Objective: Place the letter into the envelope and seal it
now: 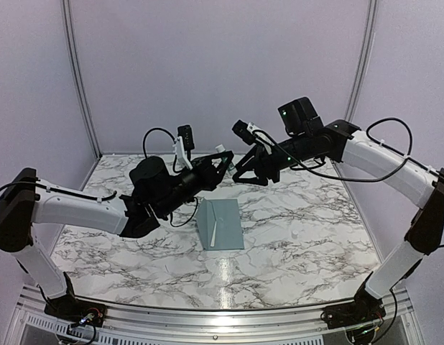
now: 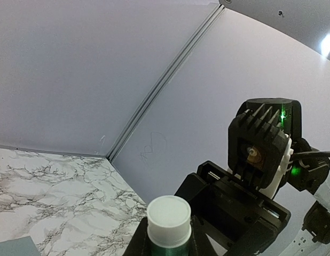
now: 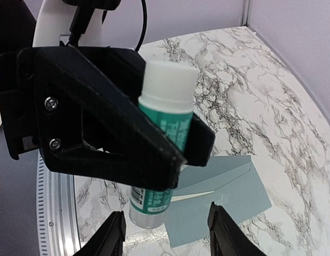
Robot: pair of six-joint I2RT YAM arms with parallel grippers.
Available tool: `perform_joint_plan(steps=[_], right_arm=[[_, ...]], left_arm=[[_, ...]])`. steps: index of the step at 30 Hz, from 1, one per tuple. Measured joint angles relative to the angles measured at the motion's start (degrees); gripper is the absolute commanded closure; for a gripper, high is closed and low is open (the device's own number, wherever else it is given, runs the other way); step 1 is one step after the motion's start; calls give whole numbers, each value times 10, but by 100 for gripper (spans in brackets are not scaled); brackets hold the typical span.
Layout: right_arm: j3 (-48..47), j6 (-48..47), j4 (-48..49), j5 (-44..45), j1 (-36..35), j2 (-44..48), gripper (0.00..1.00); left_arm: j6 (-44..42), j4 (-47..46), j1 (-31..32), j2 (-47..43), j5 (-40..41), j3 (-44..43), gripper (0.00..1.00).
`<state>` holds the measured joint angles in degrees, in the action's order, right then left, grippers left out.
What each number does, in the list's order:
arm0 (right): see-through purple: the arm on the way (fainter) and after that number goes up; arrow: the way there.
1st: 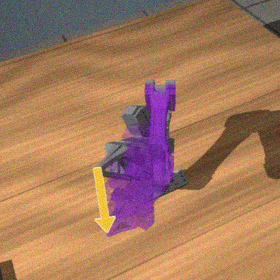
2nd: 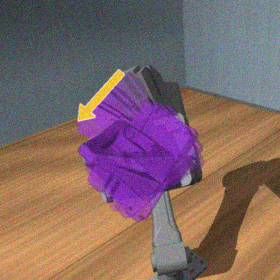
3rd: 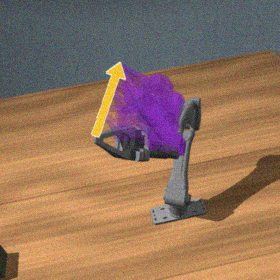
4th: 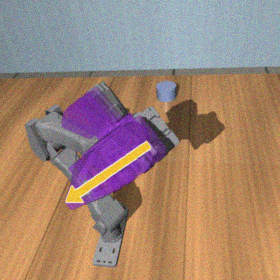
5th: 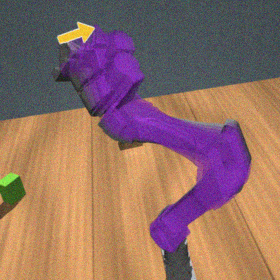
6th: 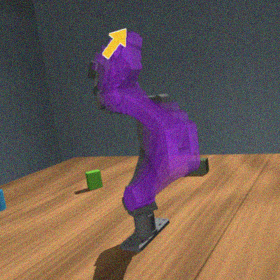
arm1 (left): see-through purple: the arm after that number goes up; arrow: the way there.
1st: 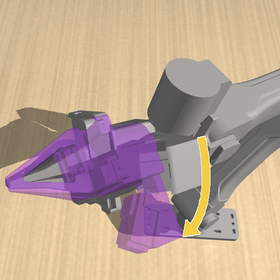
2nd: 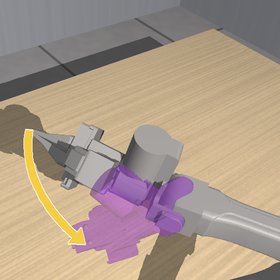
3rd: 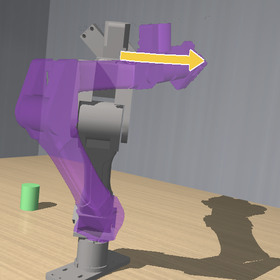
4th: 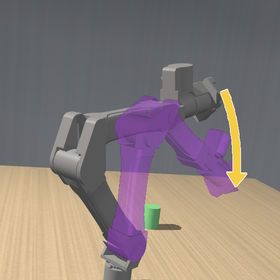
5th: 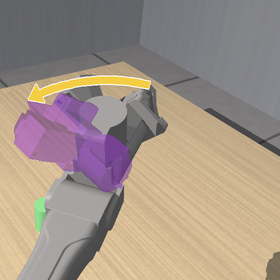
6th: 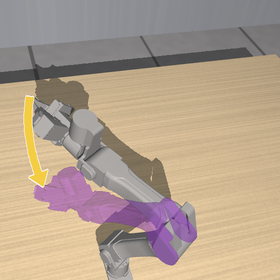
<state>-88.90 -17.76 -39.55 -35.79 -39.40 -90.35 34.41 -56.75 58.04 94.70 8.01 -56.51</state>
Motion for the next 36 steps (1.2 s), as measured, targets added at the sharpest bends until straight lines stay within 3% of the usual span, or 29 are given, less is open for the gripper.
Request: perform_joint_plan(steps=[7,19,29,32,36], right_arm=[[-4,5,0,-9,-3,-7,66],[-4,13,1,-29,-3,-9,70],[-4,20,0,-49,-1,-10,93],[-5,25,-2,-83,11,-11,99],[-5,26,-4,-214,49,-28,100]], left_arm=[[5,-7,0,2,0,0,100],[10,-14,0,7,-5,0,100],[13,-22,0,13,-20,0,100],[12,-30,-1,17,-35,-5,100],[5,-45,-1,19,-61,-9,100]])
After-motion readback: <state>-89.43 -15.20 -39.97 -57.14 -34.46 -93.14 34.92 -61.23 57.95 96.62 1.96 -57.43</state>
